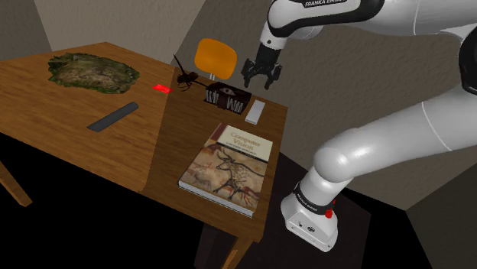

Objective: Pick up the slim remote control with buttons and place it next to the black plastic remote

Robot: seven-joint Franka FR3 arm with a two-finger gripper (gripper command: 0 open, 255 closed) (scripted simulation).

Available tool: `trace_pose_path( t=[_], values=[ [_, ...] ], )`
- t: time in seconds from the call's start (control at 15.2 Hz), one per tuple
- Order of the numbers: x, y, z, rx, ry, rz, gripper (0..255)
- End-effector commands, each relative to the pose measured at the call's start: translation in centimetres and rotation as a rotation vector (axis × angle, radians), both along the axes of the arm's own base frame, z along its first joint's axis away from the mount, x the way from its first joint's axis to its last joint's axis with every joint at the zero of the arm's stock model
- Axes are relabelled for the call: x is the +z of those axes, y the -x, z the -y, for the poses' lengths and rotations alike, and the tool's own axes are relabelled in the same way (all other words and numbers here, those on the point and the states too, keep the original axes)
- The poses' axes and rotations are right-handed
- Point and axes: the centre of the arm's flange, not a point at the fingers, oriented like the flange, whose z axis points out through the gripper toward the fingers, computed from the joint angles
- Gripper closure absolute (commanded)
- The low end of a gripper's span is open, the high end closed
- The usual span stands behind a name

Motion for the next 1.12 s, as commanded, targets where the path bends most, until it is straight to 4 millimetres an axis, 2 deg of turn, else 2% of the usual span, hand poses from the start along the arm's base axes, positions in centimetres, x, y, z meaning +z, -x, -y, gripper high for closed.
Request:
trace_pose_path(
  t=[0.0,0.59,1.06],
  values=[
    [-2.0,-0.7,1.3,-0.082,0.003,-0.005,0],
    [-11.2,-1.9,8.4,-0.440,0.017,-0.036,0],
    [-14.9,-1.9,8.9,-0.460,0.018,-0.037,0]
  ],
)
